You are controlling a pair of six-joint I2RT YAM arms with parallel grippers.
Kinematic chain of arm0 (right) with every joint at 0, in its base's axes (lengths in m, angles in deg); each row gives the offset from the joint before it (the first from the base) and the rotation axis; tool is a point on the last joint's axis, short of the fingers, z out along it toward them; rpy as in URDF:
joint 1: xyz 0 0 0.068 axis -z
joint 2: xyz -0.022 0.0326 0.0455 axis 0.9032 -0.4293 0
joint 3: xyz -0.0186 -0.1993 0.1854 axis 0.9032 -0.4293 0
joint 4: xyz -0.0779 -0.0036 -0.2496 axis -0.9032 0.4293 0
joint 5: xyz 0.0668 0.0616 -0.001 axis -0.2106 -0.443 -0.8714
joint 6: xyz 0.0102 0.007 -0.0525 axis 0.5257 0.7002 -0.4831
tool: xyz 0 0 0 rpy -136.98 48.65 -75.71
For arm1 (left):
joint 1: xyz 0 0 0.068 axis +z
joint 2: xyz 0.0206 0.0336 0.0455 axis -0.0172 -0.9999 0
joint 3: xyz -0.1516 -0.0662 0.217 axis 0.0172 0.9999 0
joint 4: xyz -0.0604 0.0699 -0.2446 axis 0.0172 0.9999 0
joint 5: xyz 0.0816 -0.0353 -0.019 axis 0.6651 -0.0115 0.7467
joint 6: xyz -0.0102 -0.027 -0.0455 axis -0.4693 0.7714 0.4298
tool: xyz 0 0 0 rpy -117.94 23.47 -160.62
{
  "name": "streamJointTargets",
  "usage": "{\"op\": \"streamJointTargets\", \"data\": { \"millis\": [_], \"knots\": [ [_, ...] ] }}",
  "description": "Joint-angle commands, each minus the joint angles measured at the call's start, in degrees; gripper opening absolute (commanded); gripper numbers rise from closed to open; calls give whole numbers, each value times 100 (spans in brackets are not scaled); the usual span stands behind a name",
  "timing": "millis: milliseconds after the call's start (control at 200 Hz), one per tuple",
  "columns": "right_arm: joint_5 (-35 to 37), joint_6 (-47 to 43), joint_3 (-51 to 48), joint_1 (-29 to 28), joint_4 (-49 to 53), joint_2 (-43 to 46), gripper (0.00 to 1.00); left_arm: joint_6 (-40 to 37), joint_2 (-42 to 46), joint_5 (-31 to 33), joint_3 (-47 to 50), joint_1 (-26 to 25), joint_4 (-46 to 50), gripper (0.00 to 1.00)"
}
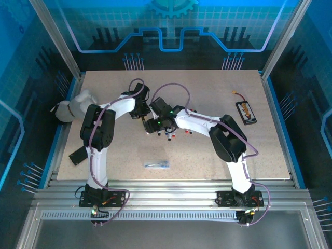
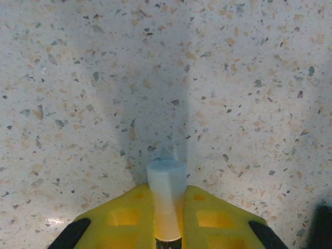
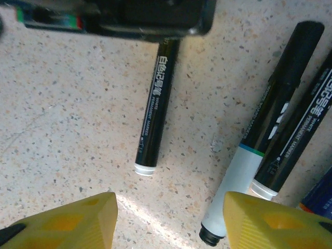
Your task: Open the pen caps
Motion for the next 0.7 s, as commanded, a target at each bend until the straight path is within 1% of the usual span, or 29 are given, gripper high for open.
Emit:
{"op": "streamJointTargets", "data": {
  "millis": [0,235,475,585,695],
  "knots": [
    [-172,74,297,-24,104,-146,54,-140,-42,-785,-75,-53,-106,0],
    [-387,95,586,-3,103,-330,54,-244,169,-1145,-23,-45,15,0],
    [-273,85,807,3,306,-490,56,-158,392,-1445,13,-45,6,0],
    [-157,85,840,14,371,-504,56,-159,491,-1501,30,-44,27,0],
    [-85,93,832,8,440,-495,56,-192,600,-1423,48,-40,94,0]
  ]
}}
